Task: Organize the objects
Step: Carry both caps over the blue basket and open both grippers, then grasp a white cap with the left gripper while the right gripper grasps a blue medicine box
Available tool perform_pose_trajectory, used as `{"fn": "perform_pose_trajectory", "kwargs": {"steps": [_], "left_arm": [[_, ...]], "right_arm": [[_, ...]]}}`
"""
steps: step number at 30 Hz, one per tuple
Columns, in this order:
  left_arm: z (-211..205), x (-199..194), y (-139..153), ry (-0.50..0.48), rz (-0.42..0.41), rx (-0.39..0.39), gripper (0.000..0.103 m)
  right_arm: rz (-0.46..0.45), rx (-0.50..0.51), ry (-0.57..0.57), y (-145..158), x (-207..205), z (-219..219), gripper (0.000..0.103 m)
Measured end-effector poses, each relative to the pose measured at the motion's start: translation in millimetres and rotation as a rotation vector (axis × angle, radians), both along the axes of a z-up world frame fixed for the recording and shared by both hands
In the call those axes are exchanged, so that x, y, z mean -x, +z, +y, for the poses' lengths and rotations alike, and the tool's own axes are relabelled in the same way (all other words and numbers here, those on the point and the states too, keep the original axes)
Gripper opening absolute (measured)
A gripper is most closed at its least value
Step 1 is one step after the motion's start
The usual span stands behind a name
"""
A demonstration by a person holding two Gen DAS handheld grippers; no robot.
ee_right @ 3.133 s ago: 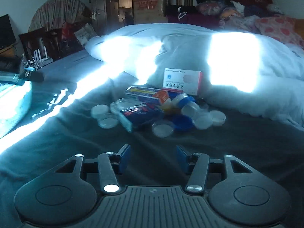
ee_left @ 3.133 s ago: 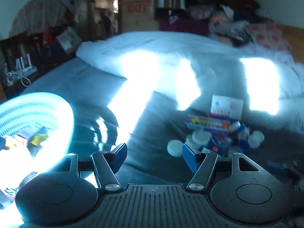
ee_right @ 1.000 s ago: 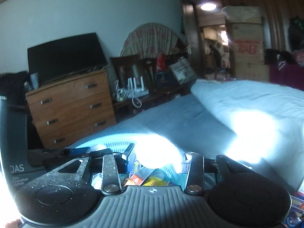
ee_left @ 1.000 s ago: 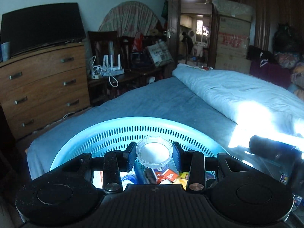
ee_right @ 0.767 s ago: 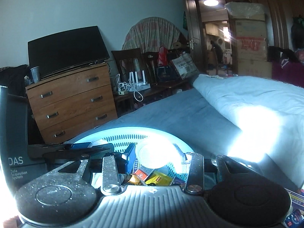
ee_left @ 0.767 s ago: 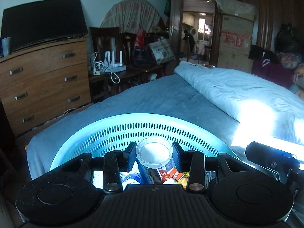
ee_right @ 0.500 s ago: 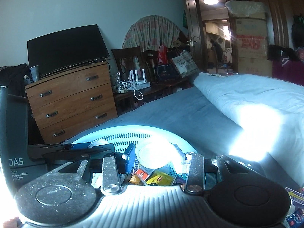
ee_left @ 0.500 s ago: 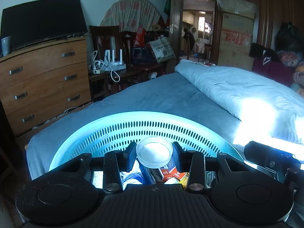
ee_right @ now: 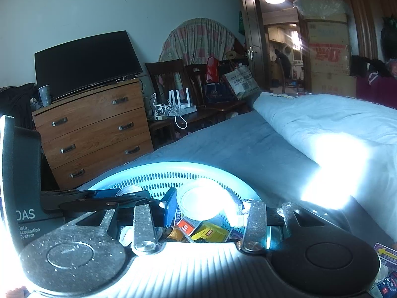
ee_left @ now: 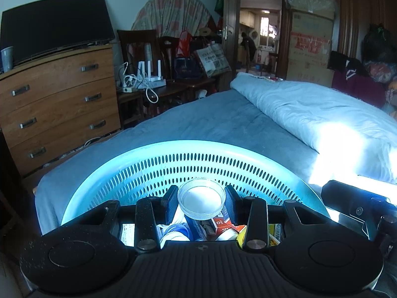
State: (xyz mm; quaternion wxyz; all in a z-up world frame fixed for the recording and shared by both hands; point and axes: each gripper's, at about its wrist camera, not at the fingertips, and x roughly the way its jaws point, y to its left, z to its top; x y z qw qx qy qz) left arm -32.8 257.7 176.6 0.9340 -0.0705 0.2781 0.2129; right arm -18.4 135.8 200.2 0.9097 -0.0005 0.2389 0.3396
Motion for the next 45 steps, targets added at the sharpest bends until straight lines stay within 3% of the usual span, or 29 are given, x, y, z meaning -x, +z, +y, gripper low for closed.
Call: {"fn": "perform_pose_trajectory", "kwargs": {"steps": [6,8,10,11,14,17,20,22,25,27,29,30,31,33,35,38,40,45], "left_arm": [[1,-1,-2,0.004,0.012,-0.002,0.041],[-1,-1,-2,-0.001,0.015,-0.009,0.044],[-5,0,-1,-0.003,0.012,-0.02,0.05],[-7,1,0,-0.006,0.008,-0.024,0.05],[-23,2,3,-0.043,-0.013,-0.039,0.051],[-57,4,7,-0.164,-0.053,-0.046,0.051],[-109,5,3,-0.321,-0.083,-0.062,0.051],[-141,2,-8,-0.426,-0.071,-0.047,0.051],[-180,-4,-35,-0.522,-0.009,-0.057,0.051],[-195,-9,-55,-0.548,0.037,-0.062,0.051],[-201,-15,-70,-0.556,0.075,-0.058,0.051],[-202,-17,-76,-0.558,0.089,-0.057,0.051],[-203,-20,-81,-0.558,0.103,-0.06,0.051],[-206,-24,-87,-0.558,0.118,-0.072,0.051],[-209,-28,-92,-0.557,0.128,-0.072,0.051],[-214,-36,-97,-0.56,0.134,-0.079,0.051],[-217,-40,-101,-0.567,0.137,-0.072,0.051],[-229,-56,-116,-0.611,0.133,-0.054,0.051]], "right_arm": [[-0.011,-0.003,-0.003,-3,-2,0,0.044],[-0.028,-0.008,-0.014,-2,-1,-1,0.05],[-0.037,-0.017,-0.025,-3,1,-7,0.063],[-0.044,-0.021,-0.032,-3,3,-11,0.064],[-0.079,-0.032,-0.068,-9,14,-37,0.064],[-0.096,-0.026,-0.167,-34,29,-89,0.064],[0.0,0.015,-0.332,-80,27,-156,0.062],[0.074,0.066,-0.441,-113,20,-199,0.053],[0.192,0.119,-0.511,-156,0,-248,0.052],[0.297,0.067,-0.548,-177,-18,-271,0.052],[0.281,0.038,-0.608,-183,-33,-282,0.066],[0.276,0.021,-0.632,-181,-43,-281,0.085],[0.278,-0.008,-0.65,-182,-52,-280,0.095],[0.281,-0.03,-0.657,-179,-75,-264,0.096],[0.278,0.04,-0.69,-182,-96,-244,0.099],[0.267,0.139,-0.753,-193,-109,-234,0.087],[0.268,0.165,-0.747,-199,-109,-237,0.072],[0.264,0.063,-0.662,-187,-69,-264,0.054]]}}
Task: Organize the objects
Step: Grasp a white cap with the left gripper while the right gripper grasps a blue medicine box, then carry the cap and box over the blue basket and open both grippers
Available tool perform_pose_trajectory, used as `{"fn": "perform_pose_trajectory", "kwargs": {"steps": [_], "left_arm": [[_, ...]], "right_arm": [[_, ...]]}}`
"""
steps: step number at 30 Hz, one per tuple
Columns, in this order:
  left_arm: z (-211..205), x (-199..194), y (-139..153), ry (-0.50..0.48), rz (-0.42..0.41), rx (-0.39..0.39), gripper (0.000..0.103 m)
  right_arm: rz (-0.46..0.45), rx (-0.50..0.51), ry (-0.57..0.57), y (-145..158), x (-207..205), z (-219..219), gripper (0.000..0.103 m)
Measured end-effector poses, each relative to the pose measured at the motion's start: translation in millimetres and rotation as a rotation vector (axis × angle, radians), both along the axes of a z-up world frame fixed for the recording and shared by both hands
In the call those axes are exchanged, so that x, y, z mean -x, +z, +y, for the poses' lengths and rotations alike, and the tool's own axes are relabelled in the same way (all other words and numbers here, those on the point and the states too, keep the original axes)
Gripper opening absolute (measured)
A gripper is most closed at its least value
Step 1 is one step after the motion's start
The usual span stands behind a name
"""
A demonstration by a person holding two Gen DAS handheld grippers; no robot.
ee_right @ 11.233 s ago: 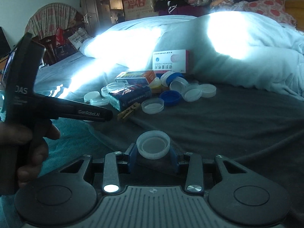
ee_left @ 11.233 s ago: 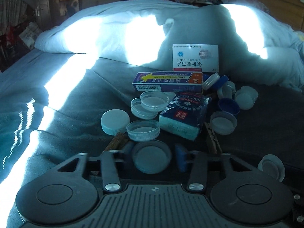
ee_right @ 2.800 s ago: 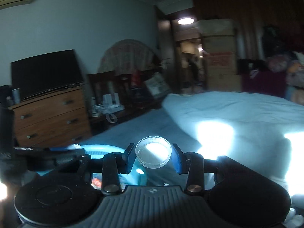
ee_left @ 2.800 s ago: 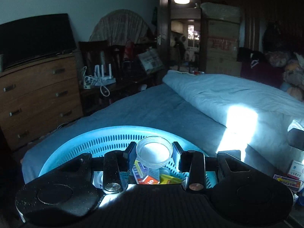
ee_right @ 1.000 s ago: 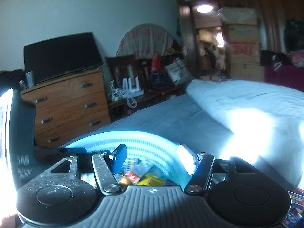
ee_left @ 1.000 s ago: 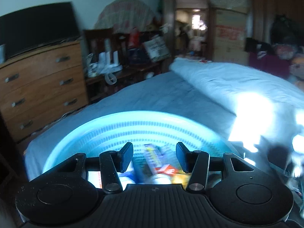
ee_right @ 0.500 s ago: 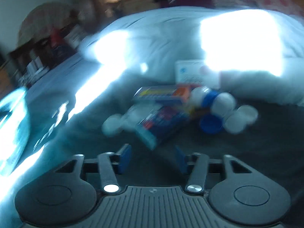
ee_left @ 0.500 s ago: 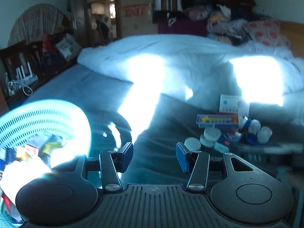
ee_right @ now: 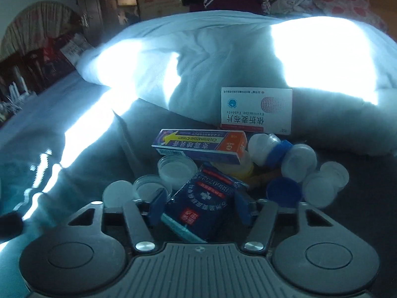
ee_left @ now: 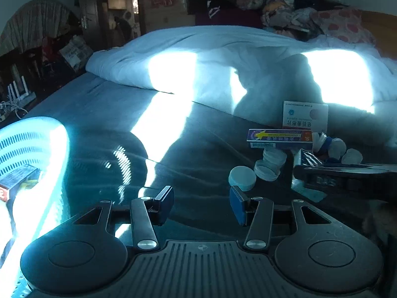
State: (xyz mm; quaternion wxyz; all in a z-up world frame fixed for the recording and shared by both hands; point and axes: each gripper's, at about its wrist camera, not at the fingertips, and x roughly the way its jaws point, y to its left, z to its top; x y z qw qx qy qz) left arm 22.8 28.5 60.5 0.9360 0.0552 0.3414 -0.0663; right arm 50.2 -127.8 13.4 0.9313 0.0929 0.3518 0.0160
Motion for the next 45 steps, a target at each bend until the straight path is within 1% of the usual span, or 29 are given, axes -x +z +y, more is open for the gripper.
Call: {"fn": "perform_pose_trajectory", "kwargs": {"steps": [1,3,6,8,9,10,12,15,17,18,19,22,24,27,30,32,34,37,39,41,43,45], "left_arm": [[-4,-5,-4,-0.014,-0.005,0.002,0.051],[-12,-16,-15,-0.055,-0.01,0.002,0.051],[-27,-34,-37,-0.11,-0.008,-0.019,0.051],[-37,-46,-52,-0.136,0.001,-0.033,0.051],[-40,-49,-56,-0.139,0.002,-0.039,0.051],[-44,-53,-59,-0.137,-0.002,-0.048,0.053],[-49,-59,-65,-0.134,-0.016,-0.071,0.057],[-56,-64,-72,-0.145,-0.021,-0.105,0.057],[-58,-63,-75,-0.152,-0.027,-0.115,0.053],[-59,-62,-75,-0.164,-0.024,-0.109,0.039],[-59,-61,-74,-0.161,-0.022,-0.103,0.039],[-56,-55,-67,-0.136,-0.013,-0.079,0.039],[-51,-47,-54,-0.109,-0.021,-0.058,0.039],[-39,-33,-19,-0.04,-0.055,-0.031,0.039],[-14,-17,27,0.047,-0.111,-0.003,0.039],[14,-6,61,0.121,-0.153,0.007,0.039],[46,4,88,0.208,-0.188,-0.005,0.039],[101,18,117,0.347,-0.216,-0.005,0.039],[138,27,128,0.445,-0.225,-0.007,0.039],[171,34,133,0.533,-0.212,-0.003,0.039],[199,40,134,0.605,-0.2,0.006,0.039],[219,45,134,0.651,-0.184,0.01,0.039]], "right_arm": [[-0.017,-0.003,0.021,7,14,-6,0.054],[-0.045,0.059,0.071,15,42,-13,0.054],[-0.012,0.135,0.106,9,72,-23,0.054],[0.006,0.188,0.109,1,83,-26,0.055],[0.009,0.184,0.105,-2,86,-28,0.056],[0.002,0.173,0.096,-4,87,-30,0.063],[-0.003,0.164,0.074,-8,84,-34,0.069],[0.002,0.109,0.046,-11,76,-38,0.073],[0.007,0.094,0.045,-15,73,-36,0.072],[0.005,0.096,0.043,-15,73,-34,0.069],[0.005,0.09,0.047,-17,73,-33,0.059],[-0.002,0.072,0.038,-17,75,-35,0.055],[-0.012,0.059,0.025,-13,79,-38,0.055],[-0.051,0.054,0.008,2,88,-40,0.054],[-0.111,0.049,0.019,30,92,-35,0.055],[-0.162,0.05,0.051,54,92,-24,0.055],[-0.226,0.053,0.093,81,89,-8,0.055],[-0.316,0.046,0.173,122,83,27,0.055],[-0.366,0.026,0.232,146,78,55,0.055],[-0.399,0.002,0.298,168,74,87,0.055],[-0.421,-0.021,0.37,184,71,121,0.055],[-0.43,-0.033,0.442,196,69,156,0.055]]}}
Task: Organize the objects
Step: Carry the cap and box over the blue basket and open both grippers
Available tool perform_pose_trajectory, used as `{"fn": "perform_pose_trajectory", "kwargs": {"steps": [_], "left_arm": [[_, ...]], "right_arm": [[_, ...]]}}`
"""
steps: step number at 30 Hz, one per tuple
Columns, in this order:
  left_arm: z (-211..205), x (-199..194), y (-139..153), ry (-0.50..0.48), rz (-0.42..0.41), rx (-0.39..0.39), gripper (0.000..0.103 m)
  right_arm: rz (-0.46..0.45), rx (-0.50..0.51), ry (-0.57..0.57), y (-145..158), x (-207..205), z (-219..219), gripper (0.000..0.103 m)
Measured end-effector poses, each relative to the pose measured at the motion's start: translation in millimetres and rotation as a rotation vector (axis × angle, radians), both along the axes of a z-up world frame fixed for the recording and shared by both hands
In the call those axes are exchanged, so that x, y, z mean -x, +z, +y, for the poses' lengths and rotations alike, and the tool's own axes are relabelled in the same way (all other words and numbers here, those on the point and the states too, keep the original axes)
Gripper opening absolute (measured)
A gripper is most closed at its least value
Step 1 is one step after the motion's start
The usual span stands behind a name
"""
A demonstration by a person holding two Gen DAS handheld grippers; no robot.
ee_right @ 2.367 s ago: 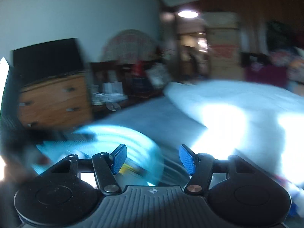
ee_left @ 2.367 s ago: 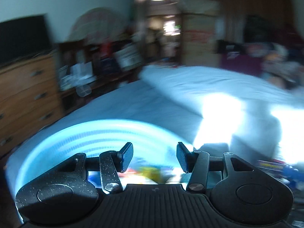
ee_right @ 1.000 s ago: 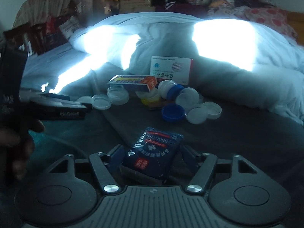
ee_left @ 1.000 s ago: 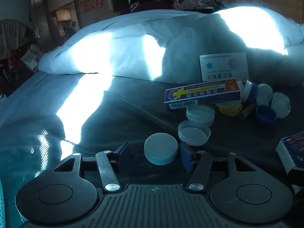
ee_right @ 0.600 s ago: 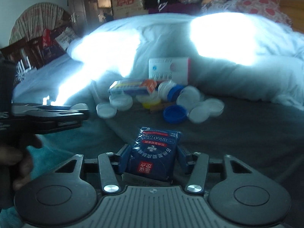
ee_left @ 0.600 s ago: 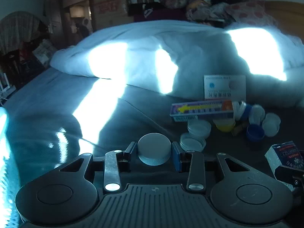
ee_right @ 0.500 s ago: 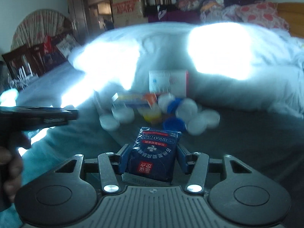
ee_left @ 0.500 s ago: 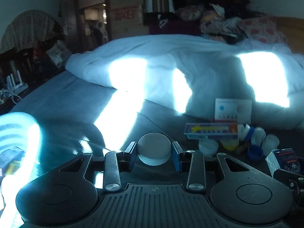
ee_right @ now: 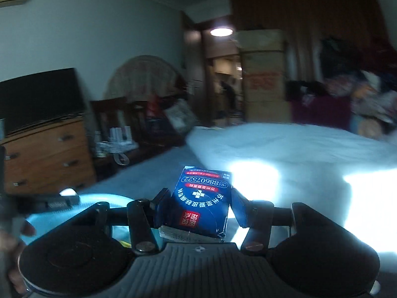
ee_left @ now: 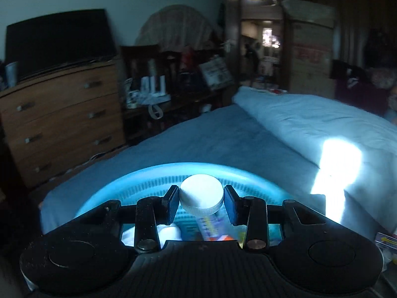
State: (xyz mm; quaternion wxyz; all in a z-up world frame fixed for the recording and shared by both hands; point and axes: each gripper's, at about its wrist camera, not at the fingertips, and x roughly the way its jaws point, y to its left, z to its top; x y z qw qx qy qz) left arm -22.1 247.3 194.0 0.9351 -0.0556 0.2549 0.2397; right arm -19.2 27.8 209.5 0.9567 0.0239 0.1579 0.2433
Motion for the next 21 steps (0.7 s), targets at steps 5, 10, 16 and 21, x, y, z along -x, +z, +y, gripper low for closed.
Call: {"fn": "perform_pose_trajectory", "kwargs": {"steps": [5,10,16,21], "left_arm": [[27,6,-1,0.037,0.026,0.022,0.039],[43,13,-3,0.036,0.04,0.046,0.039],[49,17,-11,0.036,0.042,0.057,0.039],[51,17,-14,0.034,0.047,0.059,0.039]], "right_arm": [[0.054,0.017,0.142,9,-7,73,0.056],[0.115,0.029,0.183,6,-11,110,0.056],[0.126,0.048,0.189,3,-12,131,0.056],[0.127,0.051,0.19,1,-13,135,0.056]]}}
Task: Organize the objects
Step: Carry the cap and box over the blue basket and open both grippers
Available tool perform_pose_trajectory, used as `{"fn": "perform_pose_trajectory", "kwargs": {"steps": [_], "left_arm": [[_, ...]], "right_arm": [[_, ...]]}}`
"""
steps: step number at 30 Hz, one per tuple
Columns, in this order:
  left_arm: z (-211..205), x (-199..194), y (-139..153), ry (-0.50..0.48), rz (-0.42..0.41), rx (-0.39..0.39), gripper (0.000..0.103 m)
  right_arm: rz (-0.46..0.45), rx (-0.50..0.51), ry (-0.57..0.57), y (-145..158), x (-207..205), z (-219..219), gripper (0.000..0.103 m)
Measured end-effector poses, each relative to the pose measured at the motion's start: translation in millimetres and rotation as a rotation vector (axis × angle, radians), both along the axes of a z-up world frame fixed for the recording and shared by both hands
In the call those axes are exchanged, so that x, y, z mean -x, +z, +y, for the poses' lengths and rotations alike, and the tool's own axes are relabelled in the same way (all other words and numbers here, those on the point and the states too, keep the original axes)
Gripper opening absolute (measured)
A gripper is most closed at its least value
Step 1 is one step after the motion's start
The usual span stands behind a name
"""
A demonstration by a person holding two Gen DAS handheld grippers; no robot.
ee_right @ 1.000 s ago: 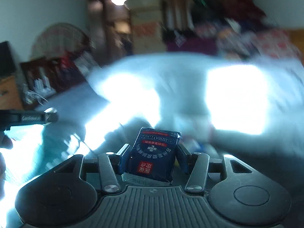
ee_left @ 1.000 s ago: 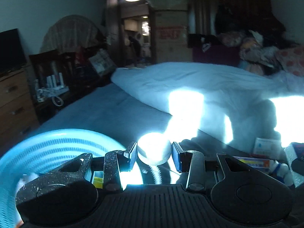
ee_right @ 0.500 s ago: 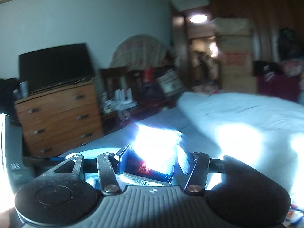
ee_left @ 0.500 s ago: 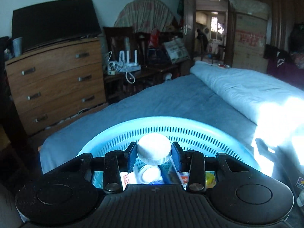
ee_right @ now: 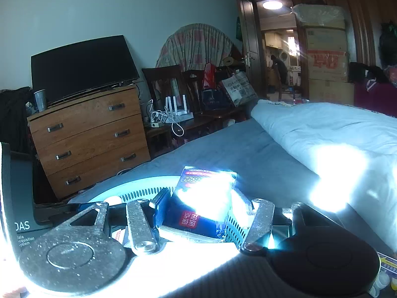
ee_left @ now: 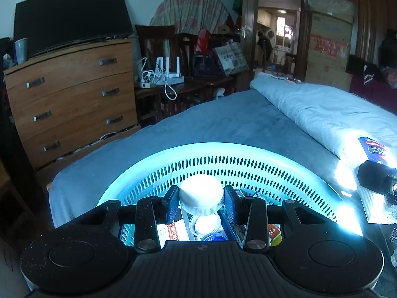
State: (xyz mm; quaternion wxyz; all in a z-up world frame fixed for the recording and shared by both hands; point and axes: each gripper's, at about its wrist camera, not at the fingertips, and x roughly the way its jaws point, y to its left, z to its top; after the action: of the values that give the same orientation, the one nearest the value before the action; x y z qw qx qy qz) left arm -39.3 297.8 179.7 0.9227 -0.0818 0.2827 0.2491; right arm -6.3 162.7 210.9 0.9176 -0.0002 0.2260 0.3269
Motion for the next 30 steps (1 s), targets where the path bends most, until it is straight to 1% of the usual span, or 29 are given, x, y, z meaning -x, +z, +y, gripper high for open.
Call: {"fn": "perform_pose_trajectory", "kwargs": {"steps": [9,30], "left_arm": [[0,-1,-4,-0.002,0.005,0.008,0.039],[2,-7,-8,-0.008,0.022,0.008,0.04]], "right_arm": [[0.01,0.003,0.004,-11,-4,8,0.056],[0.02,0.012,0.012,-20,-5,10,0.056]]}}
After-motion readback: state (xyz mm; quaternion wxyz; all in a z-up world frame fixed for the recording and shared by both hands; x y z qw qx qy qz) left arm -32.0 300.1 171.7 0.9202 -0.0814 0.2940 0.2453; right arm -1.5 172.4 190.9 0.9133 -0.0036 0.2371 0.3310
